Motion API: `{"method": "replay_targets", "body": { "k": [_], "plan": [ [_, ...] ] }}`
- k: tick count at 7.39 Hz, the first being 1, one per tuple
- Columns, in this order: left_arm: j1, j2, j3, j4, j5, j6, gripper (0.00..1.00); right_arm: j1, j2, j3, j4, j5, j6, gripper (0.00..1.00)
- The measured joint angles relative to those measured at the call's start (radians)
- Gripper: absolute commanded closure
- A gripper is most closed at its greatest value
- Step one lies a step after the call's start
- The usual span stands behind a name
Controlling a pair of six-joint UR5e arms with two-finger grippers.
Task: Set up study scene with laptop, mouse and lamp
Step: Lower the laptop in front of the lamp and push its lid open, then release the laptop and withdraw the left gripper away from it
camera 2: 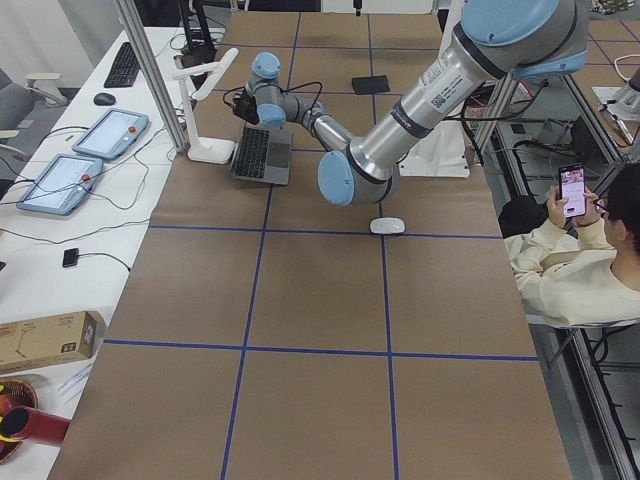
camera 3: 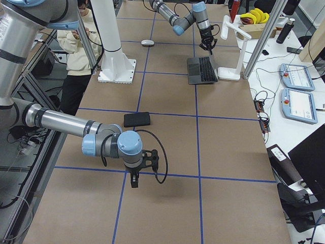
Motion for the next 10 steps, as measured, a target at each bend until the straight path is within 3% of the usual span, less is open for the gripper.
{"method": "replay_targets", "body": {
  "k": [1, 2, 3, 4, 7, 10],
  "plan": [
    [0.005, 0.002, 0.006, -0.011, 0.000, 0.026, 0.82, 0.000, 0.001, -0.001, 0.000, 0.000, 0.000, 0.00],
    [0.008, 0.006, 0.012, -0.026, 0.001, 0.052, 0.78, 0.000, 0.002, -0.002, 0.000, 0.001, 0.000, 0.00],
    [0.010, 0.012, 0.013, -0.039, 0.000, 0.071, 0.49, 0.000, 0.002, -0.002, 0.000, 0.001, 0.001, 0.00],
    [0.008, 0.016, 0.010, -0.046, 0.000, 0.085, 0.27, 0.000, 0.004, -0.002, 0.000, 0.001, 0.001, 0.00],
    [-0.020, 0.041, -0.033, -0.045, -0.032, 0.109, 0.22, 0.000, 0.011, -0.002, 0.000, 0.001, 0.001, 0.00],
    [-0.067, 0.191, -0.210, -0.036, -0.106, 0.182, 0.21, 0.000, 0.037, -0.012, 0.000, 0.002, 0.015, 0.00]
  ]
}}
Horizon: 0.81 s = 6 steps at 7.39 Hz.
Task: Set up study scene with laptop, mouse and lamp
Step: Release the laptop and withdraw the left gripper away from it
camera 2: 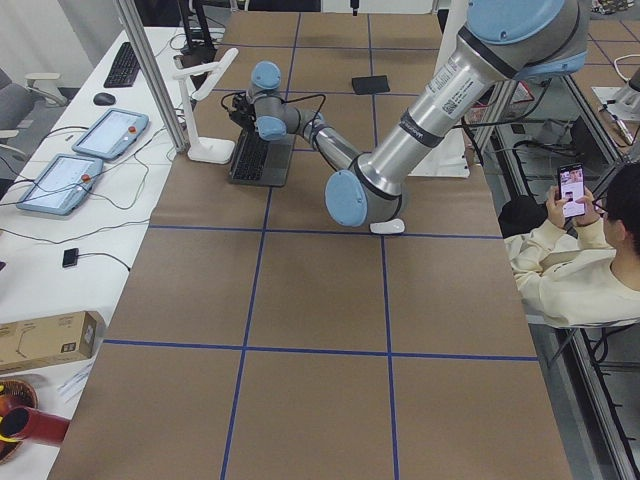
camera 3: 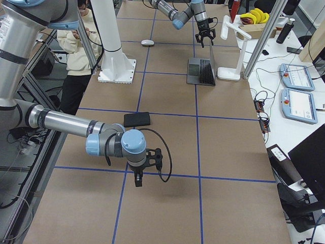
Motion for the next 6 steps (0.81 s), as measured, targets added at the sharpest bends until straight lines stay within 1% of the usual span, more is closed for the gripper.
{"method": "replay_targets", "body": {
  "k": [3, 4, 6],
  "plan": [
    [-0.118, 0.177, -0.201, 0.005, -0.133, 0.119, 0.20, 0.001, 0.040, -0.040, 0.009, -0.002, 0.005, 0.00],
    [-0.177, 0.221, -0.237, 0.014, -0.184, 0.186, 0.19, 0.001, 0.067, -0.065, 0.009, 0.003, 0.011, 0.00],
    [-0.267, 0.301, -0.278, 0.057, -0.272, 0.391, 0.19, 0.002, 0.137, -0.164, 0.010, 0.036, 0.022, 0.00]
  ]
}}
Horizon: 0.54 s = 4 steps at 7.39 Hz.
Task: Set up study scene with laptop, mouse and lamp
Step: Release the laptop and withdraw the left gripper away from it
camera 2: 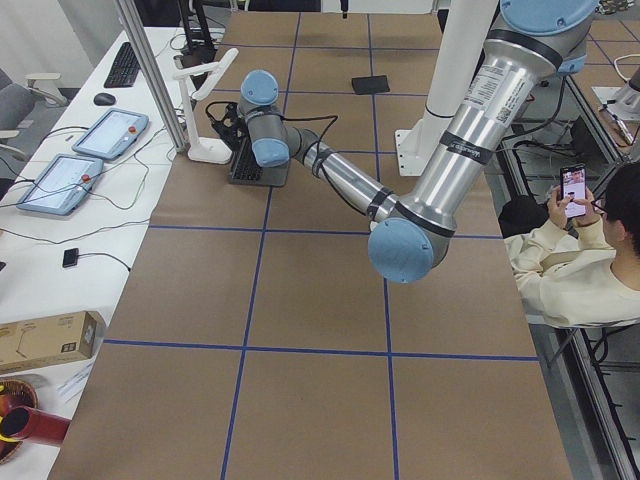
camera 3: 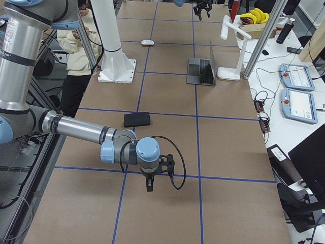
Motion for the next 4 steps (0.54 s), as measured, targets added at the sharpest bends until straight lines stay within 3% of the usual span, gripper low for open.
{"method": "replay_targets", "body": {
  "k": [4],
  "plan": [
    [-0.126, 0.181, -0.047, 0.131, -0.107, 0.583, 0.19, -0.024, 0.050, -0.047, -0.002, 0.092, 0.023, 0.00]
  ]
}}
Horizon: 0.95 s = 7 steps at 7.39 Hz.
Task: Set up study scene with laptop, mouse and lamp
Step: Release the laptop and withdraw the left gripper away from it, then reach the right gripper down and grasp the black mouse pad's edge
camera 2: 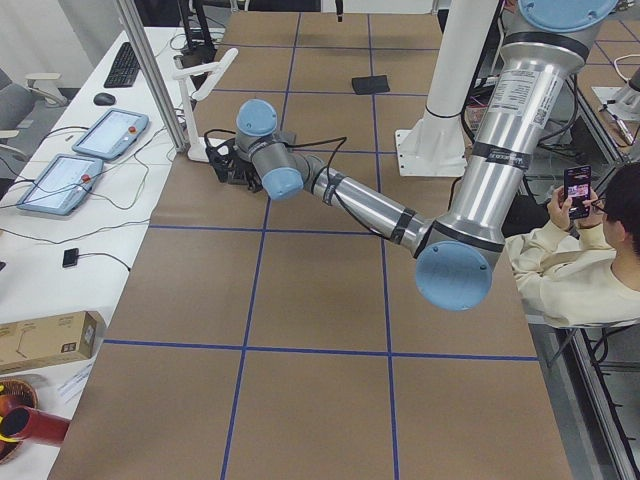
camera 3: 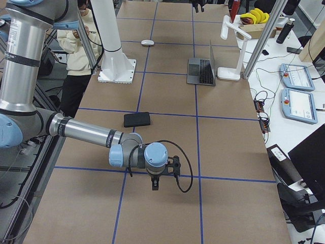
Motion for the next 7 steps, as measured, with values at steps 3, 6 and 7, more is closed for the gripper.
{"method": "replay_targets", "body": {
  "k": [3, 6, 7],
  "plan": [
    [-0.113, 0.087, -0.003, 0.133, -0.070, 0.453, 0.19, -0.093, 0.004, 0.002, 0.003, 0.126, 0.045, 0.00],
    [-0.174, 0.221, -0.001, 0.148, -0.080, 0.786, 0.19, -0.192, 0.003, 0.003, 0.022, 0.220, 0.063, 0.00],
    [-0.188, 0.252, -0.003, 0.145, -0.082, 0.847, 0.19, -0.243, 0.003, 0.006, 0.058, 0.247, 0.090, 0.00]
  ]
}}
